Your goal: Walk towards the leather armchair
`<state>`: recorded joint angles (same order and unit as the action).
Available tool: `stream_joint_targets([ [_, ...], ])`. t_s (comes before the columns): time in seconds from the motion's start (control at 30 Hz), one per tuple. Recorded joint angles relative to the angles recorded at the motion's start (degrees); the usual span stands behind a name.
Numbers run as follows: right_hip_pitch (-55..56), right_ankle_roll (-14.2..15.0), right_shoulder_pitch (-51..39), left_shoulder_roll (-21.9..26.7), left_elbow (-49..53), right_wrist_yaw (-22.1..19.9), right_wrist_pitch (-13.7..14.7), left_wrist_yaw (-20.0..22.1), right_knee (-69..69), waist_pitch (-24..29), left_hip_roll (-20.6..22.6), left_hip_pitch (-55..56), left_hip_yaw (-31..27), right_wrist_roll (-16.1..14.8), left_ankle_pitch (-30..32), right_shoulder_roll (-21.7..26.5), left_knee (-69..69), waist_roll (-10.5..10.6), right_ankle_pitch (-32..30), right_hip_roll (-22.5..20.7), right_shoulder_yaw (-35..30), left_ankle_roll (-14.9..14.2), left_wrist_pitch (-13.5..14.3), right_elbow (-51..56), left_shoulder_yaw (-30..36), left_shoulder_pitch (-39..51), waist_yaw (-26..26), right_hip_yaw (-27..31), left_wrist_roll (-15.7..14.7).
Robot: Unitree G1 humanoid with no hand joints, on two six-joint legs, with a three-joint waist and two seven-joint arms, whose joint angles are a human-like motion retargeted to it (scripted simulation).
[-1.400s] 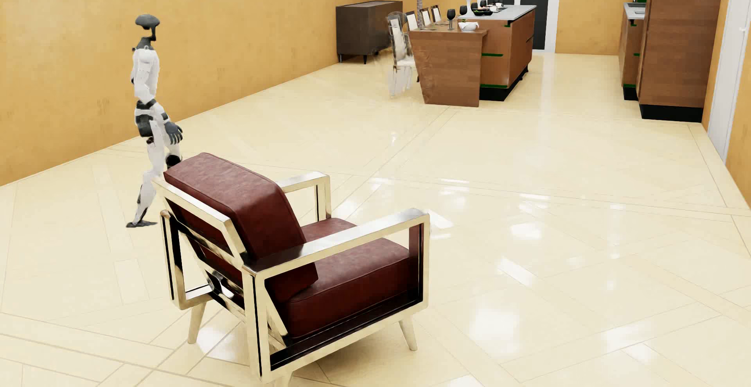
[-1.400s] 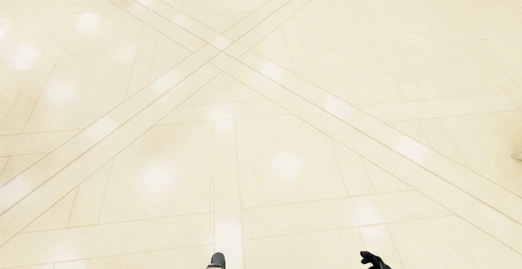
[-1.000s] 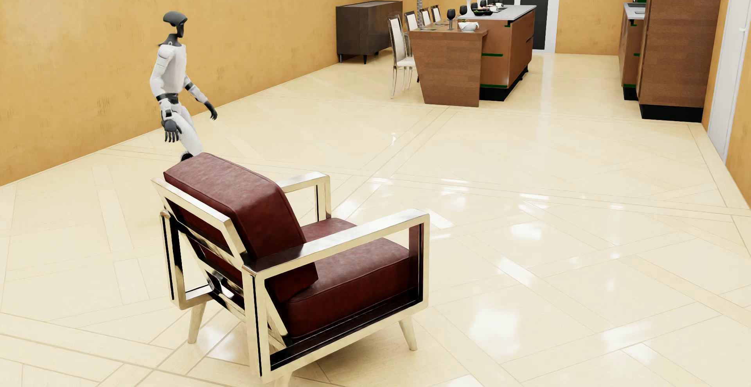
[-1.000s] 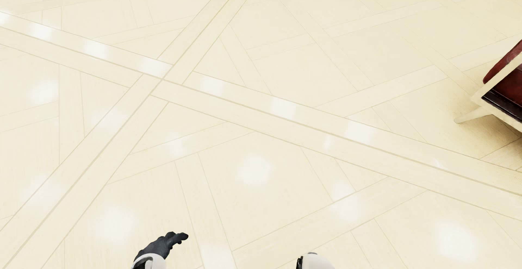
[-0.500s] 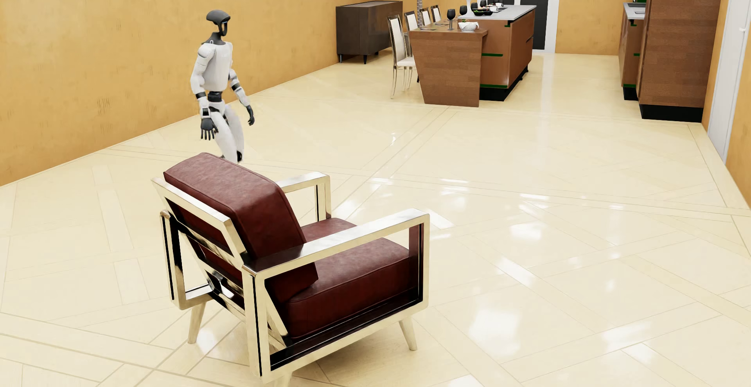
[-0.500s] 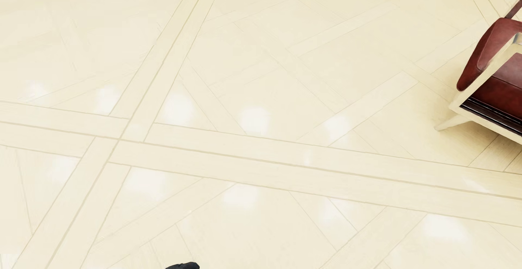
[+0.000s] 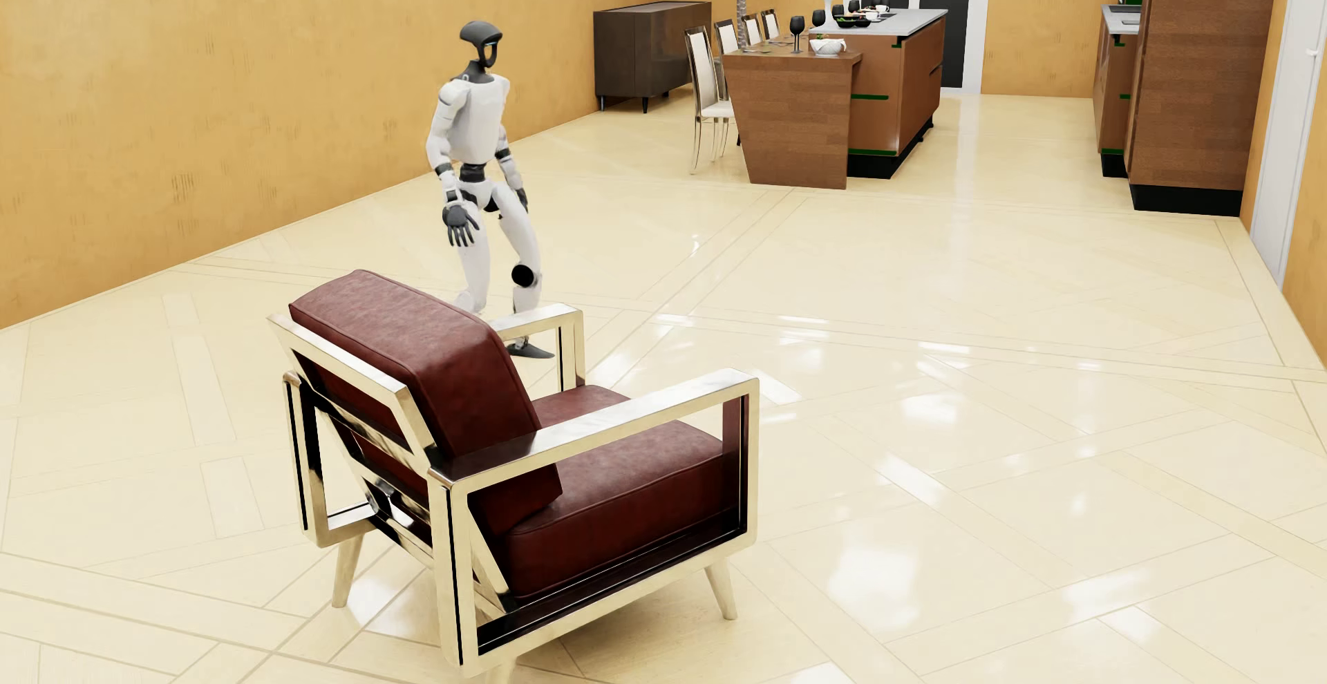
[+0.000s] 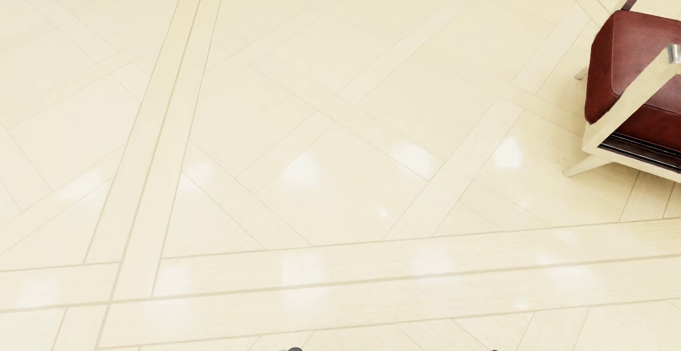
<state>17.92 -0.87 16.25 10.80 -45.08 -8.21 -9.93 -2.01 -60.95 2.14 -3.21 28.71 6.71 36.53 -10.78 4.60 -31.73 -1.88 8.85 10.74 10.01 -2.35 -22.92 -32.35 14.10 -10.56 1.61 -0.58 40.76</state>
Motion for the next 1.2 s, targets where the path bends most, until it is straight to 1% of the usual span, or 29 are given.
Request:
stream_joint_targets([
  [0.03,4.59,-1.58,0.43,0.05,0.33,0.78,-1.15,-0.48,-6.90,0.11,0.79,-2.72,1.49,0.99,-1.65,-0.13,0.93,-0.51,-2.45,2.83,-1.48,0.38,0.67,-1.81,1.01,2.25,0.68,-0.87,0.68],
  [0.07,8.67,-3.09,0.55,0.41,1.74,3.30,-2.13,-0.21,-11.28,0.15,1.60,-5.50,2.66,2.23,-3.03,-0.14,2.27,-0.96,-1.54,4.64,-3.31,0.76,1.52,-3.99,1.58,4.13,1.48,-2.21,1.12],
  [0.1,12.03,-2.85,1.41,0.77,3.17,7.04,-2.56,0.77,-12.65,0.10,2.23,-8.03,3.50,2.88,-4.31,0.14,3.50,-1.24,-0.40,5.01,-3.96,1.00,2.30,-5.18,1.86,6.40,2.29,-4.01,1.28],
  [0.13,14.94,-1.75,2.31,1.09,4.92,9.83,-3.14,1.89,-11.57,-0.01,2.73,-10.21,4.23,3.04,-5.62,-0.08,4.32,-1.33,0.33,4.35,-3.62,1.21,3.02,-5.86,2.13,8.56,3.03,-6.19,1.41],
  [0.17,17.58,1.05,3.25,1.41,6.95,11.03,-3.71,2.79,-8.49,-0.15,3.21,-12.10,5.10,2.95,-7.30,-0.44,4.55,-1.32,2.06,2.46,-2.68,1.38,3.78,-6.08,2.47,10.62,3.64,-7.89,1.58],
  [0.2,19.59,4.44,4.18,1.86,9.17,10.79,-4.05,3.52,-3.45,-0.32,3.61,-14.03,6.16,2.80,-9.20,-0.95,4.75,-1.27,3.29,0.71,-1.58,1.47,4.57,-6.07,2.76,12.58,4.07,-10.04,1.68],
  [0.3,20.09,9.73,6.23,3.16,14.52,6.88,-4.94,5.56,21.87,-1.17,5.05,-20.18,10.17,1.49,-13.95,-3.36,6.46,-1.17,4.27,-3.62,2.17,1.13,6.34,-6.39,2.68,17.33,4.80,-19.43,0.89],
  [0.33,18.54,8.30,6.67,3.45,15.28,6.45,-5.27,5.64,30.46,-1.59,5.63,-22.19,11.53,1.02,-15.03,-4.17,7.17,-1.13,2.58,-4.47,3.04,0.84,6.41,-6.70,2.53,18.39,5.00,-23.82,0.44],
  [0.37,16.61,-4.20,7.08,3.64,15.45,6.78,-5.31,5.39,34.64,-1.99,6.17,-24.01,12.75,0.87,-15.58,-4.77,7.24,-1.10,0.55,-4.42,3.40,0.44,6.23,-6.96,2.45,19.20,5.23,-29.71,-0.10],
  [0.4,15.13,-12.78,7.61,3.47,14.91,7.29,-5.15,5.26,34.83,-2.21,6.47,-25.19,13.49,0.96,-15.80,-5.06,5.34,-0.91,2.60,-4.74,3.62,-0.21,5.85,-7.05,2.45,19.74,5.75,-30.69,-0.83],
  [0.43,13.76,-13.30,7.96,3.09,13.44,7.45,-5.09,5.50,33.61,-2.22,5.93,-25.34,13.62,0.97,-14.36,-5.53,1.10,-0.64,5.11,-4.90,4.00,-1.31,5.15,-7.15,2.50,19.94,6.42,-29.12,-1.75],
  [0.47,12.27,-13.32,7.98,2.57,10.91,7.15,-5.33,5.80,32.29,-2.06,4.63,-24.02,13.36,0.80,-9.51,-6.27,-5.87,-0.37,6.85,-5.38,4.70,-2.60,4.08,-7.33,2.84,19.81,6.99,-27.89,-2.60],
  [0.5,10.49,-13.26,7.68,2.20,7.56,6.74,-5.63,5.25,31.59,-1.86,2.89,-21.52,12.71,0.76,-1.99,-6.98,-14.11,-0.10,8.57,-6.12,5.31,-5.98,2.86,-7.50,3.92,19.53,7.35,-26.89,-2.90],
  [0.53,8.44,-12.95,7.05,2.21,3.98,6.74,-5.51,3.21,31.59,-1.71,1.14,-18.28,11.80,1.23,4.85,-7.16,-23.07,0.17,9.74,-6.81,5.17,-8.98,1.97,-7.48,5.96,19.17,7.45,-25.72,-2.44],
  [0.57,6.48,-12.19,6.05,2.71,0.91,7.39,-4.76,0.23,31.95,-1.62,-1.09,-14.68,11.23,2.21,7.94,-6.68,-31.46,0.44,10.54,-7.64,4.10,-10.96,1.71,-7.22,8.35,18.60,7.27,-24.15,-1.55],
  [0.63,3.16,-10.18,2.87,3.78,-2.15,8.78,-2.77,-2.67,32.62,-1.48,-7.39,-7.74,11.46,3.93,6.22,-4.87,-43.29,1.17,11.68,-9.97,1.65,-7.42,1.84,-6.01,9.70,15.18,6.17,-19.13,-1.44],
  [0.67,1.65,-9.03,0.99,3.66,-2.51,8.37,-2.15,-1.30,32.93,-1.42,-10.23,-4.42,11.02,4.19,5.68,-4.21,-45.71,1.57,12.12,-11.15,1.11,-5.48,1.65,-4.93,8.14,12.23,5.36,-15.77,-2.68],
  [0.77,-1.69,-5.13,-4.00,1.83,-3.54,4.26,1.98,2.99,32.97,-1.33,-13.86,4.41,4.83,4.02,4.99,-2.98,-38.35,2.59,13.69,-13.62,-1.12,-6.16,0.95,-1.57,3.50,3.35,2.86,-4.86,-7.19],
  [0.83,-2.78,-2.30,-6.78,0.86,-4.74,3.66,4.97,0.92,31.66,-1.44,-15.74,5.75,1.86,4.14,4.27,-1.53,-22.37,3.35,15.40,-14.46,-5.73,-4.25,0.56,0.32,3.37,-0.62,1.30,2.67,-8.02],
  [0.87,-3.32,-0.76,-7.97,0.46,-4.91,4.08,6.04,-0.37,31.17,-1.50,-14.88,5.19,-1.55,4.16,4.89,-0.77,-12.18,3.70,16.19,-14.69,-8.44,-2.39,0.68,1.22,3.81,-2.04,0.56,6.44,-7.72],
  [0.9,-3.91,0.87,-8.93,0.00,-4.68,4.63,6.85,-1.14,30.93,-1.56,-12.52,4.05,-8.06,4.04,6.33,-0.15,-2.33,3.99,17.00,-14.68,-10.99,-3.18,0.91,2.15,3.99,-3.22,-0.08,10.27,-7.42],
  [0.93,-4.42,2.58,-9.60,-0.67,-4.19,5.15,7.48,-1.31,30.67,-1.63,-10.16,2.25,-15.25,3.79,8.70,0.37,5.36,4.26,18.08,-14.36,-13.22,-5.42,1.04,3.12,3.70,-4.15,-0.54,14.07,-7.42],
  [0.97,-4.65,4.27,-9.98,-1.73,-3.65,5.53,7.98,-1.10,30.13,-1.58,-8.91,0.59,-18.86,3.46,10.37,1.00,7.61,4.52,19.32,-13.48,-14.95,-10.01,1.08,4.26,3.15,-4.60,-0.75,17.79,-7.76],
  [1.0,-3.94,6.01,-10.06,-2.57,-3.16,5.43,8.41,-0.68,28.14,-1.37,-9.36,-0.63,-16.17,3.09,4.18,1.44,5.33,4.80,21.12,-12.54,-16.06,-11.69,1.04,5.53,2.77,-4.49,-0.71,21.11,-7.94],
  [1.07,-0.81,8.35,-8.82,-2.98,-2.79,2.29,8.43,1.09,23.52,-0.84,-8.61,-1.52,-7.39,1.67,-2.02,1.01,0.41,4.24,21.92,-8.34,-15.01,-9.84,0.68,8.32,5.14,-1.59,-0.57,23.51,-4.97],
  [1.1,1.15,7.84,-7.38,-1.94,-2.82,-0.55,8.16,2.25,22.08,-0.76,-7.67,-2.06,-3.56,0.56,-2.75,-0.32,-0.09,3.52,19.81,-4.65,-13.71,-8.40,0.04,9.01,7.72,0.70,-0.45,19.45,-1.93],
  [1.13,2.66,4.23,-5.76,-0.55,-2.66,-2.65,8.08,3.18,21.82,-0.84,-6.61,-3.16,-0.15,-0.20,-2.87,-1.41,0.81,2.82,16.75,0.38,-13.35,-6.97,-0.46,8.90,10.16,2.78,-0.35,10.50,1.19],
  [1.17,3.14,0.08,-4.61,0.86,-1.41,-2.41,8.09,3.83,22.21,-1.03,-5.53,-4.66,3.29,-0.04,-2.83,-1.29,2.30,2.26,15.13,5.36,-14.53,-5.68,-0.40,8.17,11.58,4.03,-0.24,0.15,3.09],
  [1.2,3.15,-0.17,-4.15,2.00,1.28,0.50,8.32,4.62,21.61,-1.25,-4.64,-6.47,6.76,1.06,-2.77,-0.06,4.15,1.88,15.56,7.97,-16.81,-4.55,0.36,7.17,11.05,4.07,-0.12,-7.41,3.11],
])
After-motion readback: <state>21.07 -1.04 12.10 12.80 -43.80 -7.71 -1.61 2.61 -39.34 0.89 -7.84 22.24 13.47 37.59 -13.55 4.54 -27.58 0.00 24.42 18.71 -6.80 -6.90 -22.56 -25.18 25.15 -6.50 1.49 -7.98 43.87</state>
